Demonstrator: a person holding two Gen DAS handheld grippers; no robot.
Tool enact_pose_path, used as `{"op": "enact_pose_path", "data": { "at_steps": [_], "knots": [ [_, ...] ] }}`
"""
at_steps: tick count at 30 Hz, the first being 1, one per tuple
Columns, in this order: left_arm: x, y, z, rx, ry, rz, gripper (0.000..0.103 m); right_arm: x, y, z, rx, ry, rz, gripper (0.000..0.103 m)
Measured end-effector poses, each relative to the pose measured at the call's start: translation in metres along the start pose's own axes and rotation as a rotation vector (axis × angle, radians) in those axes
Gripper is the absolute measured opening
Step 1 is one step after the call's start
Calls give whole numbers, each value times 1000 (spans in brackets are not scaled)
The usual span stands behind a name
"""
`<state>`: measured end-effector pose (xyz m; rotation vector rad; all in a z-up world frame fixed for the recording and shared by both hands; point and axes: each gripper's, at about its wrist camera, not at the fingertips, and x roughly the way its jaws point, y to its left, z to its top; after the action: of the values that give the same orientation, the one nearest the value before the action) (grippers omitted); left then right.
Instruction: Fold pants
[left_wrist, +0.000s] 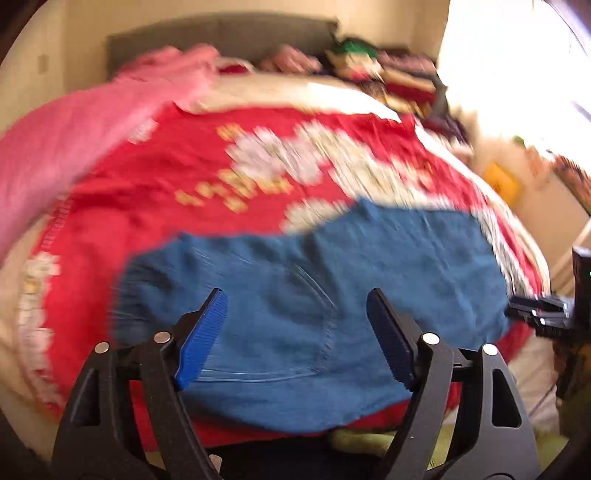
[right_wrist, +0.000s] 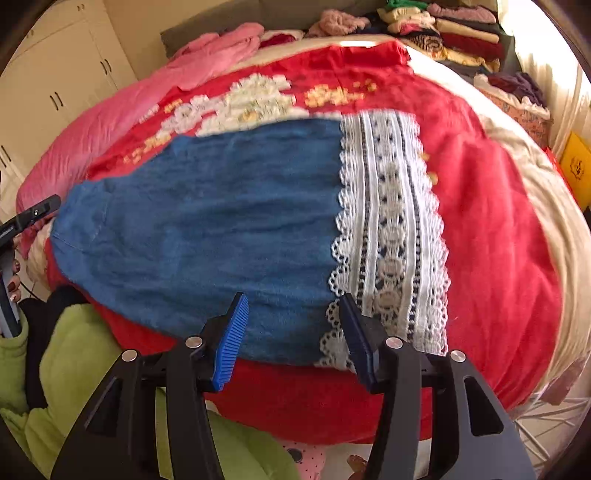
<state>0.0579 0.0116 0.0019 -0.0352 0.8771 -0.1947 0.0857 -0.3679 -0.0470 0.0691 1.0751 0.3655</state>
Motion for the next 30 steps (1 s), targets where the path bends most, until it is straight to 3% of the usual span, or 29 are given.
{"op": "enact_pose_path", "data": {
  "at_steps": [3, 4, 7, 11, 14, 17, 21, 30],
  "knots": [
    [45, 8, -15, -8, 139, 29, 77, 0, -1, 0, -4, 1, 6, 50],
    [54, 11, -20, -5, 149, 23, 77, -1, 1, 2, -15, 7, 7, 50],
    [47, 9, -15, 4, 128, 32, 77, -18, -2, 12, -10, -47, 31, 50],
    [29, 8, 2, -19, 68, 9, 77, -45, -24, 45, 6, -168, -26, 50],
    [21, -3, 25, -3, 22, -12, 77, -46, -46, 74, 27, -202, -40, 50],
    [24, -16, 52, 33, -7, -22, 77, -28, -65, 100, 38, -171, -76, 50],
    [41, -35, 82, 81, -20, -42, 77, 3, -81, 123, 67, -118, -18, 50],
    [126, -43, 106, 53, 104, -108, 77, 55, -96, 130, 94, -20, 66, 46]
  ]
}}
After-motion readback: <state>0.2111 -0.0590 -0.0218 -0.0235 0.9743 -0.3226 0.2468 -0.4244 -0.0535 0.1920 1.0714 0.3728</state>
